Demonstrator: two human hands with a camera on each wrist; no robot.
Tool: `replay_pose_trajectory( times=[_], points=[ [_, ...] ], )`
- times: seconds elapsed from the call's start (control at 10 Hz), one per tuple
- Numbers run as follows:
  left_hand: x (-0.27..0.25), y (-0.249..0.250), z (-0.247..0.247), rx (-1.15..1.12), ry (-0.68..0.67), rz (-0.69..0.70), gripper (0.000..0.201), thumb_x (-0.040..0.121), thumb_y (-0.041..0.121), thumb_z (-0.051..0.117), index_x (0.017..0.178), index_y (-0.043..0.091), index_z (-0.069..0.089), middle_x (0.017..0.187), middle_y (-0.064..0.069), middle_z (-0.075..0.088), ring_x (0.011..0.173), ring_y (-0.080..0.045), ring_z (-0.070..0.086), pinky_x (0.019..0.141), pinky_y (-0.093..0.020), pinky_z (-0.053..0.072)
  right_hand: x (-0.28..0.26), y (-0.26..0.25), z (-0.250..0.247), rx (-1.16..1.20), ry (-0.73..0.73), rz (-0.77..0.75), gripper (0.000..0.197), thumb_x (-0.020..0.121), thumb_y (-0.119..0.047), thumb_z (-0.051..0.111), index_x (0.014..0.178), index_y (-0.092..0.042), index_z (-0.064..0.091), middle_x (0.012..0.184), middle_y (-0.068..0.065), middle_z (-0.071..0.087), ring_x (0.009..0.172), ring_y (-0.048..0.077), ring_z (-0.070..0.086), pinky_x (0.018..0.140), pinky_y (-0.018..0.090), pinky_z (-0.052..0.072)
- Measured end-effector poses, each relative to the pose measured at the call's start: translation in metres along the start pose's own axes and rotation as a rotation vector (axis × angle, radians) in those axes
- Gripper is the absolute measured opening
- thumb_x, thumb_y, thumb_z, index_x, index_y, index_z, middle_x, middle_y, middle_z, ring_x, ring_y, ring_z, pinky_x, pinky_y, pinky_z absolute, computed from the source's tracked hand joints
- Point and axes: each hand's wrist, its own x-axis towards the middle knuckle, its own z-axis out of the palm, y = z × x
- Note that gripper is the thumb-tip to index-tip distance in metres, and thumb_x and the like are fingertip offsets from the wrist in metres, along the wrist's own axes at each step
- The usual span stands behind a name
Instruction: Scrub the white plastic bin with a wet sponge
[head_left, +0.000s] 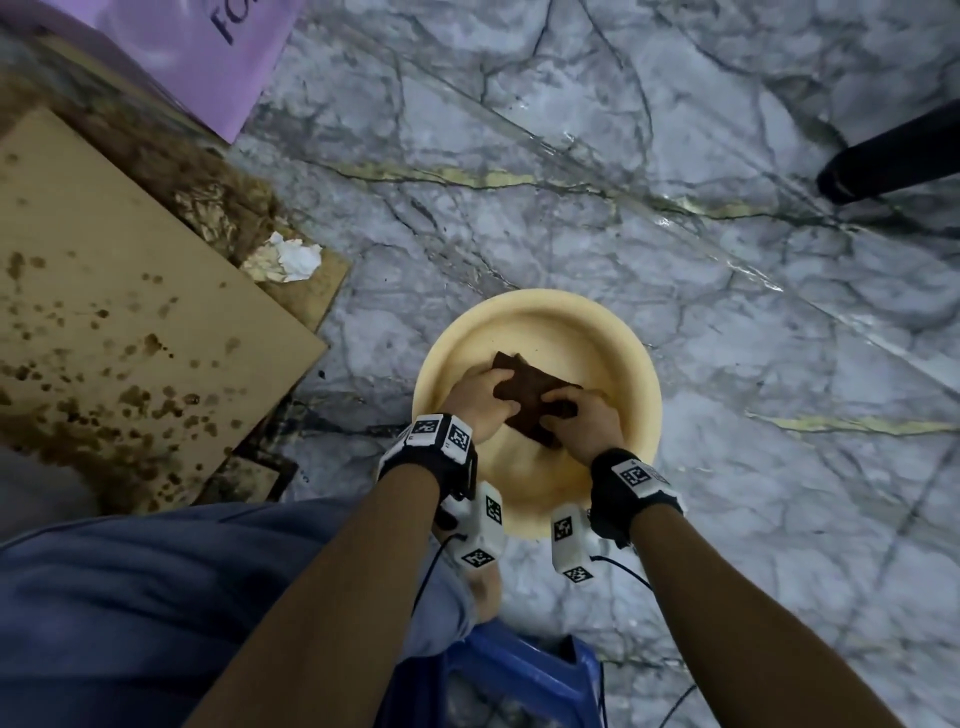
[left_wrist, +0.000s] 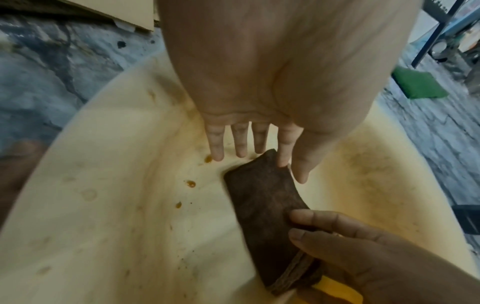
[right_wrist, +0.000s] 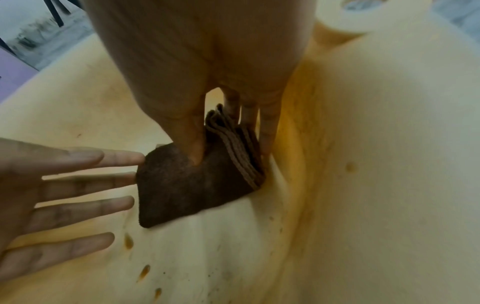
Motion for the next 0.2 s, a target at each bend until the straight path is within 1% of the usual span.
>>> replay_pose_trajectory(
  times=[0.1, 0.2],
  points=[
    [-0.010, 0.004, -0.008, -0.067, 0.003, -0.019, 0.049, 0.096, 0.022, 0.058, 0.144, 0.022, 0.048, 0.154, -0.003, 0.039, 0.137, -0.021, 0.042, 0.110, -0.030, 0.036, -0.004, -0.004, -0.002, 0.019, 0.037, -0.012, 0.023, 0.082, -0.017, 0.070, 0.104, -0.022, 0.070, 0.123, 0.008, 0.058, 0.099, 0.020, 0.057, 0.087, 0.028, 0.048],
    [-0.022, 0.009, -0.019, -0.126, 0.018, -0.023, 0.043, 0.097, 0.023, 0.056, 0.140, 0.019, 0.052, 0.146, -0.002, 0.050, 0.132, -0.021, 0.049, 0.108, -0.035, 0.040, -0.008, -0.008, -0.007, 0.044, 0.101, -0.005, 0.015, 0.083, -0.017, 0.067, 0.096, -0.024, 0.068, 0.121, 0.006, 0.061, 0.100, 0.020, 0.059, 0.078, 0.023, 0.043]
  ],
)
